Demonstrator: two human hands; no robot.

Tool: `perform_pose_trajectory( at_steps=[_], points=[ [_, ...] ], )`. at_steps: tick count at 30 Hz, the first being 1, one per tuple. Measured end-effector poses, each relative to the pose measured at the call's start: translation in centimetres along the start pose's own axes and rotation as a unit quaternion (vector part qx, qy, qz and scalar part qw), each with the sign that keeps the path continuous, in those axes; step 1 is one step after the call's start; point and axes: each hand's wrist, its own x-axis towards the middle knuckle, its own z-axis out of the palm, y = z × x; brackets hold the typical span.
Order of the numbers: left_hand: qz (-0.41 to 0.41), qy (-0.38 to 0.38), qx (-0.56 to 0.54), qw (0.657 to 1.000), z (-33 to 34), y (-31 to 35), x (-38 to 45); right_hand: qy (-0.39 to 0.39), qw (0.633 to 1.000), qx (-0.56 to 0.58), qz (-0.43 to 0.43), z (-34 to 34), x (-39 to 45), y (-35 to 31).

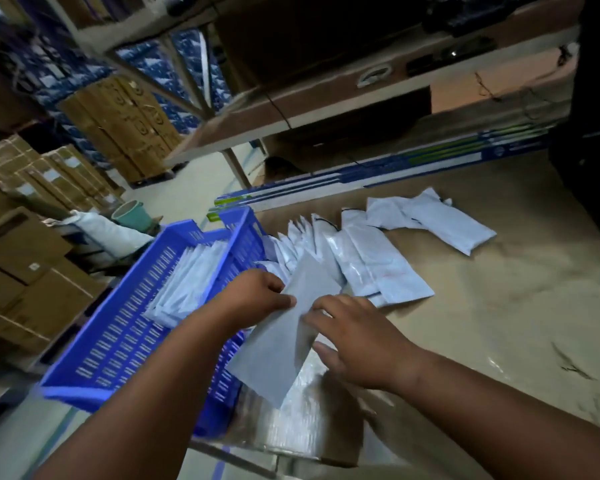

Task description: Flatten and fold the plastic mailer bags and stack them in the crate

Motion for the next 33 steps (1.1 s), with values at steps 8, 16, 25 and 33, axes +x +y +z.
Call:
perform_pose_trajectory(
  at_steps=[8,16,25,33],
  points=[
    [-0.055,0.101,-0.103,0.988,-12.1,-7.4,0.8,0.01,0.998,-0.032,-0.05,-2.2,14.1,-5.8],
    [-0.078,0.135,-0.138,0.978,-17.9,-16.3,4.7,-0.037,0.996,-0.069,-0.052,0.6,24.2,-11.2],
    [-0.07,0.07,-0.129,0.987,-14.0,-22.7,13.3,-0.029,0.988,-0.138,0.059,5.5,28.0,-9.3],
    [-0.054,0.029,-0.071,0.996,-8.7,-22.8,20.4,-0.023,0.975,-0.114,0.187,5.9,27.5,-7.9]
  ],
)
